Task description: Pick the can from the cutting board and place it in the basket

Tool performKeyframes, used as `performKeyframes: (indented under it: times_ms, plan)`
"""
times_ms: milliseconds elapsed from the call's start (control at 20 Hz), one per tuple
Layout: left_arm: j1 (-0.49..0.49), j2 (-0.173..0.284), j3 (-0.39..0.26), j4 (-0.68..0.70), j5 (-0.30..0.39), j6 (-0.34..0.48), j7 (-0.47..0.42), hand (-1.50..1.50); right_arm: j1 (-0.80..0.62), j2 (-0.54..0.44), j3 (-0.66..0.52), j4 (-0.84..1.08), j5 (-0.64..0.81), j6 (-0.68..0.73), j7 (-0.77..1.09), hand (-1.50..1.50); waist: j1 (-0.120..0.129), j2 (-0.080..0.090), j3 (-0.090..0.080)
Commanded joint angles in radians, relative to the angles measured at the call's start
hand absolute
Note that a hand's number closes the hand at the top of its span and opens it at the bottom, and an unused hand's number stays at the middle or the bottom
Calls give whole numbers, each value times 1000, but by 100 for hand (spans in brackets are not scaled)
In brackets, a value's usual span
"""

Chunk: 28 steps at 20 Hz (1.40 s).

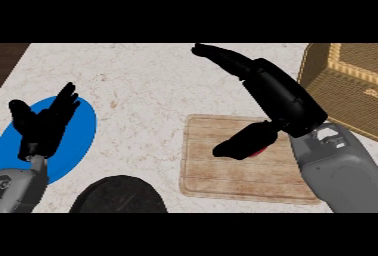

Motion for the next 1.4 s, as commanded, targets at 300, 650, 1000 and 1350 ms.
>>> performKeyframes:
  times_ms: [300, 650, 1000, 1350]
  plan:
    - [12, -16, -1, 3, -27, 10, -17, 0, -350, -244, -141, 71, -73, 382, 488, -150, 4, 5, 2]
    - [22, 0, 35, -35, -9, -9, 6, 0, -341, -304, -206, 101, -399, 635, 606, -150, -3, 3, 3]
    - [51, -32, 32, -59, -38, -2, 6, 0, -185, -436, -334, 51, -621, 654, 569, -150, -4, 6, 4]
    - [40, -40, 60, -22, -51, -50, -17, 0, 119, -402, -477, -112, -496, 603, 360, -150, 3, 11, 5]
